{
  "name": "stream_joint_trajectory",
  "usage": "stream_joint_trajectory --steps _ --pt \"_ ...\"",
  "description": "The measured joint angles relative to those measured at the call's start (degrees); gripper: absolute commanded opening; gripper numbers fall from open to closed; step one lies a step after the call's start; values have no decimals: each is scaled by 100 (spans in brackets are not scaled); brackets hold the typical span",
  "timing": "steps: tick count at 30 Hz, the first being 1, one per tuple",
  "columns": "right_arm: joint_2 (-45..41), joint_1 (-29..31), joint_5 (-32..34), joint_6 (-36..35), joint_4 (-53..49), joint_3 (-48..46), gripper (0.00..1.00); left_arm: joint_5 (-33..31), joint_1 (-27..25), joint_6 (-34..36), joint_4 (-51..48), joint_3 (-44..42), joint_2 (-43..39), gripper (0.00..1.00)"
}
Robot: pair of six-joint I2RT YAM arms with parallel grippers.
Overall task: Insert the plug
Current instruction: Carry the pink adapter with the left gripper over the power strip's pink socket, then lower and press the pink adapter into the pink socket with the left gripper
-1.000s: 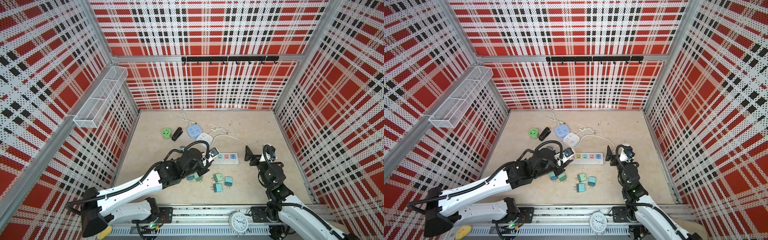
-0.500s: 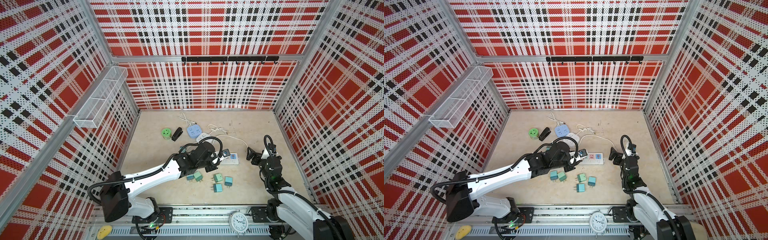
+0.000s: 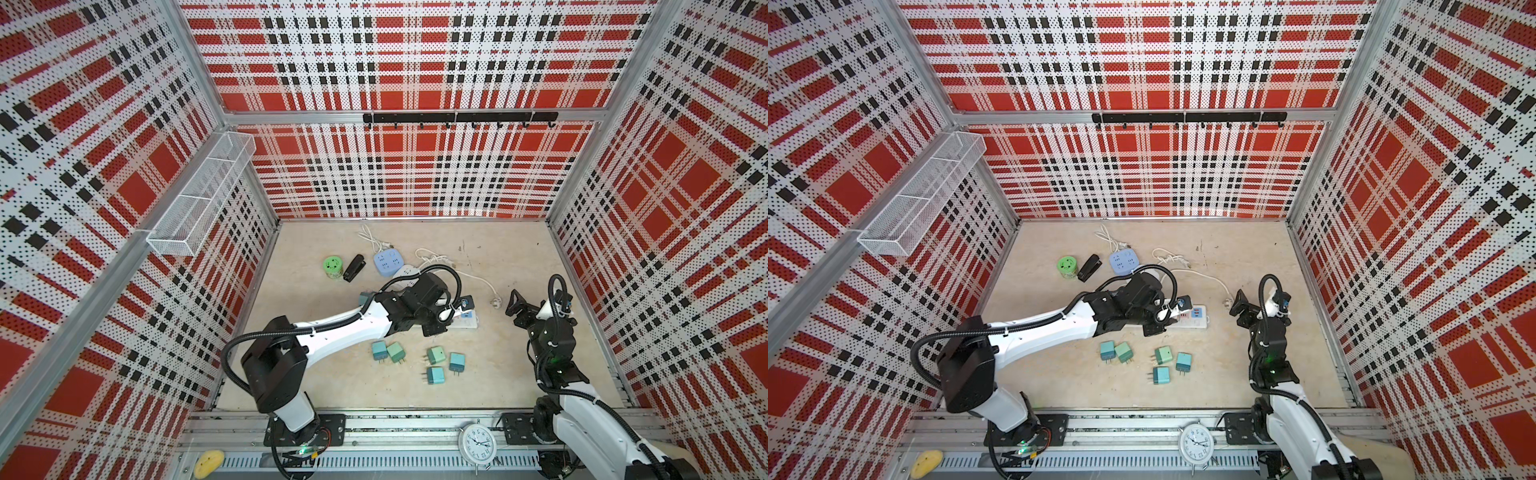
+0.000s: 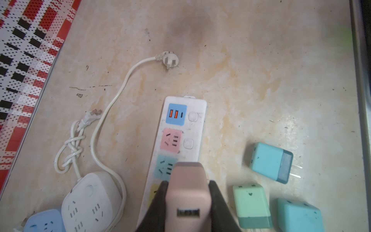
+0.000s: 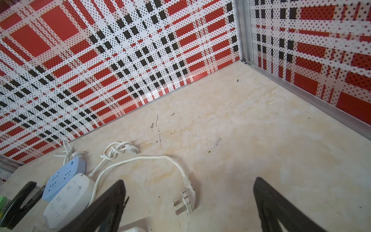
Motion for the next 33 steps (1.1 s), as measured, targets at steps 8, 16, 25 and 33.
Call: stream_joint_trajectory --steps 8,16,25,33 --pt "-262 -9 -61 122 7 -151 100 162 4 295 -387 1158 1019 0" --pt "-339 -146 -74 291 -39 -166 100 236 68 555 -713 1858 1709 0" --pt "-33 -393 -240 514 -98 -166 100 232 136 739 -1080 2061 1923 0" --pt "-31 -457 -378 584 -122 -164 100 212 192 846 -1191 2118 2107 0"
